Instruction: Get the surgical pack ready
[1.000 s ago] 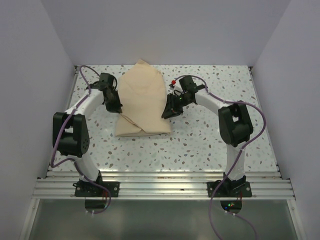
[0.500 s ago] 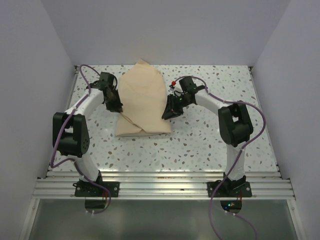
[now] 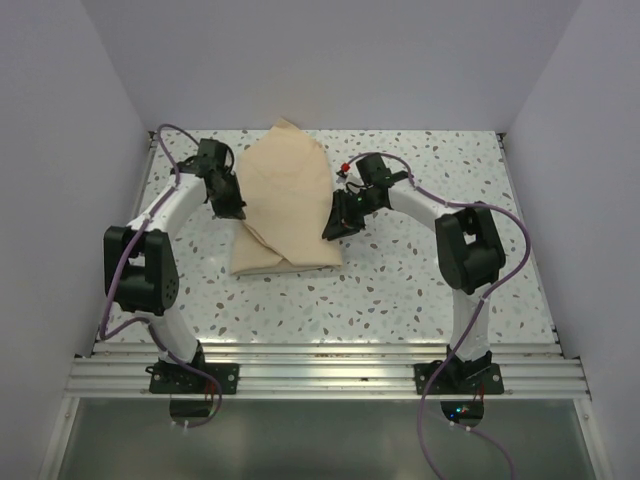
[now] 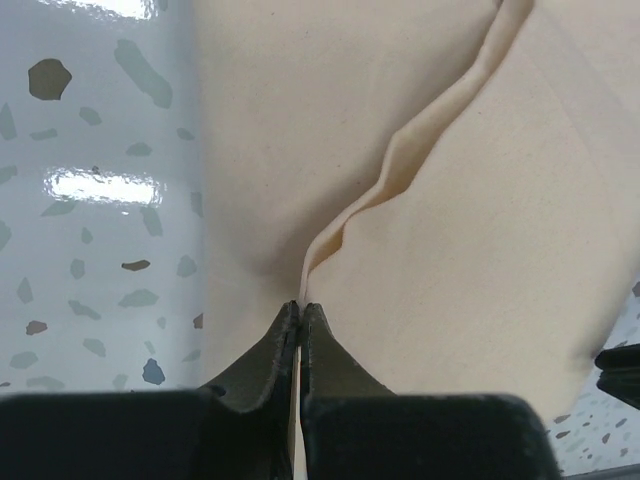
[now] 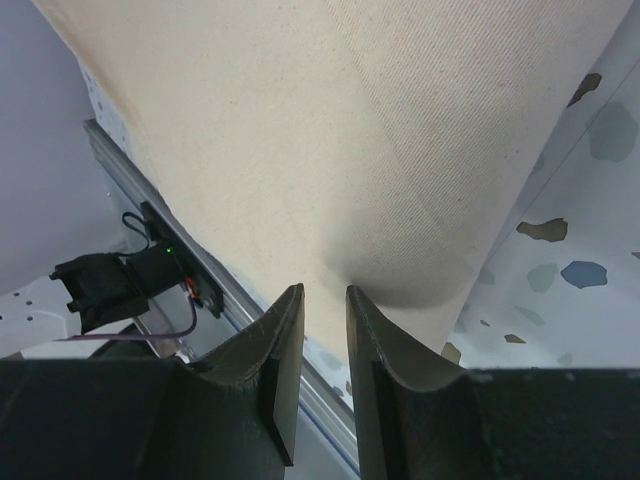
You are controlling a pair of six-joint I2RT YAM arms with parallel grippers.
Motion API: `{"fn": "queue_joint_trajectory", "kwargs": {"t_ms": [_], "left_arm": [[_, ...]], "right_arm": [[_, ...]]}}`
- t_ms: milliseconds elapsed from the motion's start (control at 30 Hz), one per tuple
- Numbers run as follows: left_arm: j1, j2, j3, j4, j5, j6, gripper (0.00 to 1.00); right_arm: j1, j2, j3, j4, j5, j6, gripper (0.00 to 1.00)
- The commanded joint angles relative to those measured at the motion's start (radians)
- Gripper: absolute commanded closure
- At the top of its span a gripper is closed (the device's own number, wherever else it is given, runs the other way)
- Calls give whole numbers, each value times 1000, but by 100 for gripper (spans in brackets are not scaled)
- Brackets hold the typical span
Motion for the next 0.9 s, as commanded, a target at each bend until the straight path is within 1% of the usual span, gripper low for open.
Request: {"fn": "queue_joint_trajectory", "kwargs": {"t_ms": [0,133,333,500,733,867], "left_arm": [[-8,-66,64,5,41,-15,100],[-8,-69,97,-19,48,-15,100],[7,-50,93,-29,-20,-7,100],[29,-29,45,20,-43,9,100],[44,-10,-70,82,-74,23,100],[46,11,-96,99,-83,29,100]], "right_arm": [[7,-22,12,12,-14,-4,73],[8,-13,19,11,-12,-3,73],[11,-4,41,-3,-14,-4,73],[14,-2,41,-11,-11,-10,73],[17,18,30,-11,-6,-13,74],[17,36,10,0,-2,-13,74]]}}
